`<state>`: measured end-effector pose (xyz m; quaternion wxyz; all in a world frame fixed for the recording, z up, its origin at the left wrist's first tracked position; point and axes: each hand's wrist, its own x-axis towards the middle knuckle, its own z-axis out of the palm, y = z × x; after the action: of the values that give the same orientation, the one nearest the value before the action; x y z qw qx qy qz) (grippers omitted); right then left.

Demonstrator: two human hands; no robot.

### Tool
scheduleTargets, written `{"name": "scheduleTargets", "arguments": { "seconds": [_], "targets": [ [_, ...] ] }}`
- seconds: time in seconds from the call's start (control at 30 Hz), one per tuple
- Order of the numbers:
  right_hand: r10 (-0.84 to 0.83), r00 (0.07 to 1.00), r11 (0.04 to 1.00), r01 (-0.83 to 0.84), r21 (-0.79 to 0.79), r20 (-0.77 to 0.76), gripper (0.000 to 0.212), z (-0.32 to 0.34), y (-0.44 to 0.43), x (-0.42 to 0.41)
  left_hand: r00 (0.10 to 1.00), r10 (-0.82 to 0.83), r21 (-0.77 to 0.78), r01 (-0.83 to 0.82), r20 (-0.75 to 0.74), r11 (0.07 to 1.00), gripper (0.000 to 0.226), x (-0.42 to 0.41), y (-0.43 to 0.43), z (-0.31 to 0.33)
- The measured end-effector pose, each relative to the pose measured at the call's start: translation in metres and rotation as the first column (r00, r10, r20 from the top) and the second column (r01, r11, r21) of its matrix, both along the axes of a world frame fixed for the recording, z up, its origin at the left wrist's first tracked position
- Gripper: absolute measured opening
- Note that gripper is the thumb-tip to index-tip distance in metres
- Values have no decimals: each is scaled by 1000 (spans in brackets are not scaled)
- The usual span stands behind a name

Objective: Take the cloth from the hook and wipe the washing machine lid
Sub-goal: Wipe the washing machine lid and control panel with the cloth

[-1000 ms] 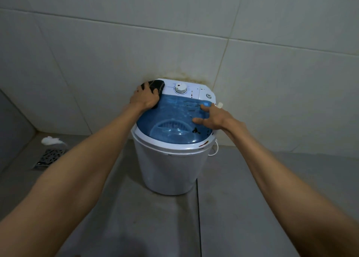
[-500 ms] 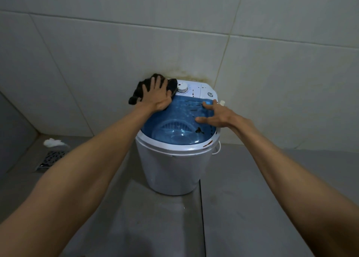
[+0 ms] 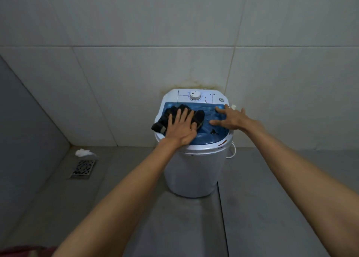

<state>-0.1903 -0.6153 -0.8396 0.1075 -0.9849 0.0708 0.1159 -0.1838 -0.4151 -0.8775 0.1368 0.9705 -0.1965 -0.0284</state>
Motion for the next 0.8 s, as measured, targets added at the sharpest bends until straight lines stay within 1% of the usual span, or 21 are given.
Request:
{"name": "scheduleTargets", "arguments": {
  "seconds": [0.07, 0.13, 0.17, 0.2, 0.23, 0.27, 0.3, 0.33, 0.37, 0.4, 0.43, 0.47, 0.53, 0.6, 0.67, 0.73, 0.8],
  "targets": [
    [-7, 1000, 999, 8, -44, 22, 79, 4, 5, -3, 1000, -12, -15, 12, -3, 1000, 58, -23, 2, -1],
    [-5, 996, 995, 14, -103, 86, 67, 11, 14, -8, 999, -34, -26, 34, -16, 999, 58, -44, 4, -1],
    [-16, 990, 995, 30, -99, 137, 60, 16, 19, -11, 998, -55, -34, 54, -37, 998, 58, -52, 4, 2],
    [-40, 980, 997, 52, -59, 196, 53, 20, 25, -15, 994, -79, -69, 74, -73, 995, 58, -56, 6, 7],
    [-71, 961, 997, 71, 6, 266, 47, 23, 31, -19, 990, -95, -156, 77, -108, 985, 56, -59, 10, 16],
    [-99, 935, 994, 78, 74, 341, 42, 26, 37, -23, 987, -90, -285, 49, -132, 957, 53, -57, 16, 26],
    [-121, 907, 989, 74, 130, 403, 38, 29, 44, -27, 988, -60, -421, -5, -142, 907, 50, -52, 24, 37],
    [-125, 887, 985, 56, 166, 445, 34, 31, 51, -31, 993, 1, -518, -61, -115, 853, 47, -45, 34, 45],
    [-109, 877, 983, 24, 184, 467, 32, 30, 59, -36, 994, 87, -548, -107, -62, 829, 45, -36, 45, 51],
    [-77, 874, 982, -17, 189, 479, 31, 30, 68, -40, 986, 165, -537, -147, -15, 831, 43, -26, 57, 53],
    [-37, 876, 980, -61, 187, 480, 31, 29, 79, -43, 978, 208, -503, -177, 5, 846, 43, -14, 68, 53],
    [7, 881, 977, -107, 184, 473, 34, 28, 90, -44, 977, 215, -458, -193, -4, 868, 43, -5, 77, 51],
    [111, 898, 967, -197, 161, 426, 46, 19, 115, -46, 978, 197, -370, -209, -69, 905, 44, 9, 88, 45],
    [194, 903, 965, -245, 88, 384, 62, -3, 135, -50, 975, 185, -331, -217, -127, 918, 49, 15, 94, 38],
    [199, 874, 975, -221, -3, 444, 74, -28, 143, -61, 969, 182, -340, -230, -168, 912, 55, 16, 94, 32],
    [190, 822, 980, -189, -58, 537, 84, -45, 141, -74, 948, 225, -399, -300, -225, 867, 63, 14, 91, 27],
    [197, 782, 980, -165, -108, 592, 89, -51, 133, -77, 901, 268, -487, -413, -341, 770, 65, 11, 88, 23]
  ]
}}
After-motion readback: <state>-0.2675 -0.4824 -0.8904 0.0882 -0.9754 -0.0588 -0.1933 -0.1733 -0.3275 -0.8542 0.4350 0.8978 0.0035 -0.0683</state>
